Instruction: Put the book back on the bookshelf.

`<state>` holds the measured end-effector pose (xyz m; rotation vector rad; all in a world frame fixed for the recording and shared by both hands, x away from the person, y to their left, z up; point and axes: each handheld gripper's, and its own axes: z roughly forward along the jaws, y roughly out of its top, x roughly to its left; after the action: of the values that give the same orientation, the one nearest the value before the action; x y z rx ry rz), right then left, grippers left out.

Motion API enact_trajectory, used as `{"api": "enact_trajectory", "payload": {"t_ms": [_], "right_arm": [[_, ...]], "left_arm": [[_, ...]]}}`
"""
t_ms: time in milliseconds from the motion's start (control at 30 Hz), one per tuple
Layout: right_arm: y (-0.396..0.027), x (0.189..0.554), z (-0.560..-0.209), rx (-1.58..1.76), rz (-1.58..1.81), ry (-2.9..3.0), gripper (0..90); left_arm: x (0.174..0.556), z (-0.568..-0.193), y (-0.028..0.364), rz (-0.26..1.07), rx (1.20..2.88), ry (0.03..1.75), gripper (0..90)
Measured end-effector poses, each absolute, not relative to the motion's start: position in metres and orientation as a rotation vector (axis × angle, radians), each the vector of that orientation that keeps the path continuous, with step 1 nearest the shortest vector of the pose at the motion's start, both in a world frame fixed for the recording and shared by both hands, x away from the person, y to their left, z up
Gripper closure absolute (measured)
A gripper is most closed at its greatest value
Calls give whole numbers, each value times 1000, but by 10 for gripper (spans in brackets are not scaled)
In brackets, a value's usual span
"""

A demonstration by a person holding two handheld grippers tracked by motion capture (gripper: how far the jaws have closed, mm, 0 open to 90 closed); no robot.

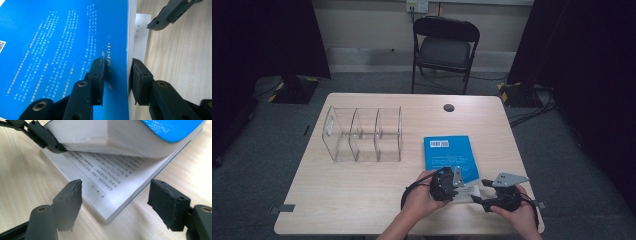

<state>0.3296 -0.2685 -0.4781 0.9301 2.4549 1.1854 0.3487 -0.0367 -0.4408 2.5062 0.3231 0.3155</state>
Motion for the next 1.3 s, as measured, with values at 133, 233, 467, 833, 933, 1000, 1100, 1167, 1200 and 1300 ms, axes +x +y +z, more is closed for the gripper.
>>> {"api": "enact_trajectory", "payload": {"t_ms": [133, 233, 467, 833, 933, 1000, 1100, 1167, 1200, 1300], "right_arm": [[-273, 327, -480, 950, 1217, 2454, 270], [-276, 325, -481, 951, 1228, 2441, 268], [-280, 322, -485, 941, 1225, 2445, 257], [-275, 319, -486, 913, 1219, 2467, 220], [-273, 319, -487, 880, 1178, 2487, 202], [-272, 319, -488, 879, 1165, 2490, 194], [-270, 319, -489, 882, 1150, 2496, 174], [-269, 319, -490, 880, 1147, 2500, 173], [-266, 320, -492, 890, 1109, 2505, 154], [-261, 321, -495, 908, 1075, 2500, 142]], "left_arm": [[352, -435, -39, 288, 2532, 345, 687], [353, -430, -38, 267, 2533, 363, 696], [359, -416, -38, 233, 2539, 405, 708], [367, -394, -39, 200, 2539, 475, 726], [370, -390, -39, 188, 2532, 497, 727], [370, -388, -39, 185, 2542, 493, 728], [372, -385, -39, 182, 2541, 507, 730], [372, -385, -39, 175, 2534, 516, 731], [373, -383, -39, 169, 2533, 526, 731], [374, -382, -39, 176, 2534, 529, 733]]}}
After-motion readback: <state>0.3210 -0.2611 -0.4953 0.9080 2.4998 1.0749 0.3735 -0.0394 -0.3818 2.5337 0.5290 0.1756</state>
